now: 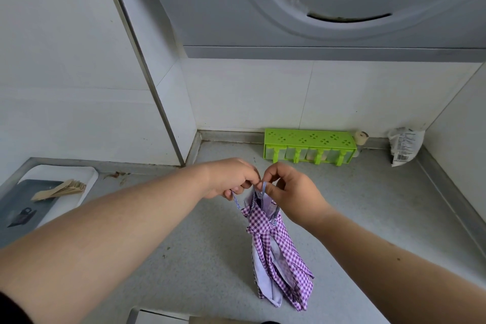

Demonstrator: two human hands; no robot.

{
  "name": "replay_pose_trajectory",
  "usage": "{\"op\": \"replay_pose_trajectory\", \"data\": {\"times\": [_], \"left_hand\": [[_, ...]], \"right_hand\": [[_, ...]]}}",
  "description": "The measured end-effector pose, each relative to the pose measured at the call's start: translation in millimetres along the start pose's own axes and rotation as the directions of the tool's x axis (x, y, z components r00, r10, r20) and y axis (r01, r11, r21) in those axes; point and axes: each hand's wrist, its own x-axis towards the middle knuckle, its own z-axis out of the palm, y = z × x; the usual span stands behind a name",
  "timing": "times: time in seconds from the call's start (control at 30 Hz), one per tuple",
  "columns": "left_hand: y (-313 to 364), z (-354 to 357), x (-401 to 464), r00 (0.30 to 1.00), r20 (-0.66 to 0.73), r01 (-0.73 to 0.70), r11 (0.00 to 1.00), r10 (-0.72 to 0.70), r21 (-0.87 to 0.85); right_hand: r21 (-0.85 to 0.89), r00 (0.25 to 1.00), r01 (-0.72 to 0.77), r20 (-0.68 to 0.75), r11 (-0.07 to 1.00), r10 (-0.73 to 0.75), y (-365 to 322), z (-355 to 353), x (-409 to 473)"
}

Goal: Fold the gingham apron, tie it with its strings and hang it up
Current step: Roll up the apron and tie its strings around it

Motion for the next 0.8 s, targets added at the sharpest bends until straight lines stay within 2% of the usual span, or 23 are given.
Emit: {"op": "replay_pose_trajectory", "data": {"times": [0.07,0.13,0.23,0.33,0.4,0.5,0.6,0.67,0.8], "left_hand": [[-2,-1,0,1.000,-0.004,-0.003,1.000,0.003,-0.005],[-4,-2,0,0.999,-0.026,-0.020,1.000,0.020,0.009],[-11,-4,2,0.996,-0.064,-0.057,0.991,0.066,0.124],[-19,-3,5,0.989,-0.103,-0.080,0.974,0.104,0.214],[-24,-3,7,0.981,-0.141,-0.100,0.974,0.131,0.205],[-32,-3,12,0.971,-0.172,-0.143,0.977,0.169,0.158],[-38,1,16,0.967,-0.190,-0.180,0.983,0.173,-0.023],[-40,3,16,0.978,-0.174,-0.143,0.980,0.117,-0.142],[-40,13,18,0.991,-0.091,-0.125,0.892,0.094,-0.434]], "right_hand": [[0.096,1.000,-0.024,-0.003,0.995,0.024,-2,2,1],[0.278,0.994,-0.110,0.002,0.954,0.113,-2,1,2],[0.548,0.964,-0.259,0.089,0.796,0.252,-2,-2,1],[0.682,0.938,-0.333,0.168,0.651,0.303,-3,-2,-1],[0.692,0.924,-0.371,0.204,0.620,0.325,-4,-3,-1],[0.654,0.910,-0.405,0.221,0.639,0.351,-6,-4,-1],[0.644,0.897,-0.431,0.234,0.632,0.374,-5,-6,1],[0.593,0.885,-0.462,0.258,0.659,0.388,-2,-6,1],[0.525,0.849,-0.526,0.282,0.669,0.447,0,-5,2]]}}
